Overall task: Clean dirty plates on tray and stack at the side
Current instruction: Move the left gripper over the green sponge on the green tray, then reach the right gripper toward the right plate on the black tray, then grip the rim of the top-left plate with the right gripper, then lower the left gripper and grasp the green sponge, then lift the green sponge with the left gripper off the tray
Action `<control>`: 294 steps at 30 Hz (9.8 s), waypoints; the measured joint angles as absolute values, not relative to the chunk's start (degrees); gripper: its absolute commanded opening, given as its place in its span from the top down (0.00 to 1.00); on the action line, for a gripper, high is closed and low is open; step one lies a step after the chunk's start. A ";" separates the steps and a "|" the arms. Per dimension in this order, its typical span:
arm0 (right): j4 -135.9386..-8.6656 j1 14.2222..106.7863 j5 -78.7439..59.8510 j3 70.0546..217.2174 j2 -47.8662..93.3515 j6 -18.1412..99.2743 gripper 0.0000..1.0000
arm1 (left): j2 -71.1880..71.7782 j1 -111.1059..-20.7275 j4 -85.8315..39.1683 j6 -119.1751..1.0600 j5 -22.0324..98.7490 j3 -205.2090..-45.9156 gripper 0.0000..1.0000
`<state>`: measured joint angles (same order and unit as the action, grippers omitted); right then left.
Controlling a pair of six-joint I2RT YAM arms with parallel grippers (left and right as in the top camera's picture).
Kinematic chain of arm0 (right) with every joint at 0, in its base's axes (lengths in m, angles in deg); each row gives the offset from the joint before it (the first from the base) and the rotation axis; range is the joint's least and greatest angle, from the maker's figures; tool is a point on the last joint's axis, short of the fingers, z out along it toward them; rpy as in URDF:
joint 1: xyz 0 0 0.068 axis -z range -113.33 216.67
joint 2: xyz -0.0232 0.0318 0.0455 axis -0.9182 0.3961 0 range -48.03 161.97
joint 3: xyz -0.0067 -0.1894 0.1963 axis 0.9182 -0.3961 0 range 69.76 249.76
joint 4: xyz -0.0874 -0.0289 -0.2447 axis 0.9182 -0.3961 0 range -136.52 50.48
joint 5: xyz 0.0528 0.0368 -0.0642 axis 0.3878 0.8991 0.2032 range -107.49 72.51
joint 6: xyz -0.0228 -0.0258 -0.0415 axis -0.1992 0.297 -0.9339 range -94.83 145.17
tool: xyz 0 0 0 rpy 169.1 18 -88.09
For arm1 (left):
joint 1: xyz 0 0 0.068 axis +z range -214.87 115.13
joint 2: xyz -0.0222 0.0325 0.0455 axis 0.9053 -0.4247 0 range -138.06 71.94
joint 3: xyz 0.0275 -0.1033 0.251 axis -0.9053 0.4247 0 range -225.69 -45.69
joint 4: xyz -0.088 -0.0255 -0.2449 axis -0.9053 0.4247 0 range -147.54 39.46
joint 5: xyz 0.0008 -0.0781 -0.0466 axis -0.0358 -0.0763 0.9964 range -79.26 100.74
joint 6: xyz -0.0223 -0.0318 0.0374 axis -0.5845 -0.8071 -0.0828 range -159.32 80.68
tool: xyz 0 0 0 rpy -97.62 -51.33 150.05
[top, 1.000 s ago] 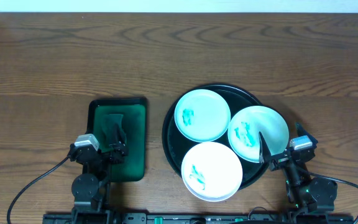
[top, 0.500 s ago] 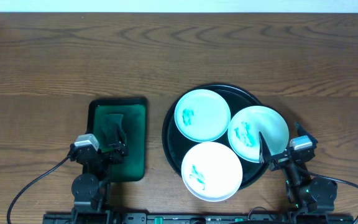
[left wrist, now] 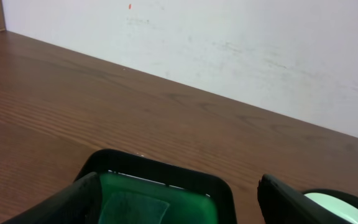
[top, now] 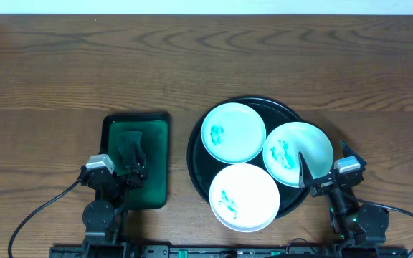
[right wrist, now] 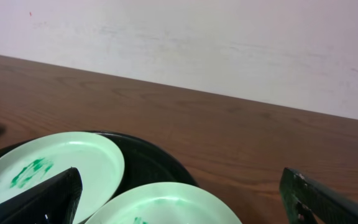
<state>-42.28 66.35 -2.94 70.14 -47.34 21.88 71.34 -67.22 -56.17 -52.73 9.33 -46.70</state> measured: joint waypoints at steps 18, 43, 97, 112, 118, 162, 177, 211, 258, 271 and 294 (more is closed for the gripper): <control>-42.28 66.35 -2.94 70.14 -47.34 21.88 0.01 | 71.34 -67.22 -56.28 -53.23 9.77 -46.70 0.20; -42.30 66.35 -2.99 70.14 -47.34 21.90 0.01 | 28.02 -67.22 -33.53 -54.30 20.59 -78.44 0.20; -72.09 66.35 17.69 100.11 -24.26 32.06 0.01 | -10.64 -67.22 -0.09 -52.36 20.94 -112.91 0.20; -112.64 62.13 11.79 142.14 22.56 25.90 0.01 | -10.64 -67.22 -0.13 -52.36 20.92 -112.93 0.20; -111.48 61.98 6.37 142.12 31.23 25.05 0.01 | -10.64 -67.22 -0.15 -52.36 20.92 -112.93 0.20; -76.99 53.28 9.91 141.90 61.86 31.02 0.29 | -10.64 -67.22 -0.13 -52.36 20.92 -112.93 0.20; -76.09 52.97 8.25 141.94 66.27 36.98 0.79 | -10.64 -67.22 -0.15 -52.34 20.92 -112.93 0.20; -77.25 52.97 7.96 141.90 66.47 37.29 0.99 | -10.64 -67.22 0.57 -51.57 20.89 -112.93 0.61; -79.81 52.97 7.96 141.90 66.47 35.58 0.99 | -22.12 -64.22 -22.86 -51.05 11.32 -96.97 0.33; -79.77 52.97 7.96 141.90 66.47 35.58 0.99 | -22.14 -64.22 -23.82 -50.83 11.89 -96.97 0.87; -80.07 52.97 7.96 141.90 66.47 35.34 0.99 | -6.40 -64.22 -17.70 -52.77 18.14 -97.02 0.93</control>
<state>-80.07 52.97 7.96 141.90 66.47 35.34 -6.40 -64.22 -17.70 -52.77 18.14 -97.02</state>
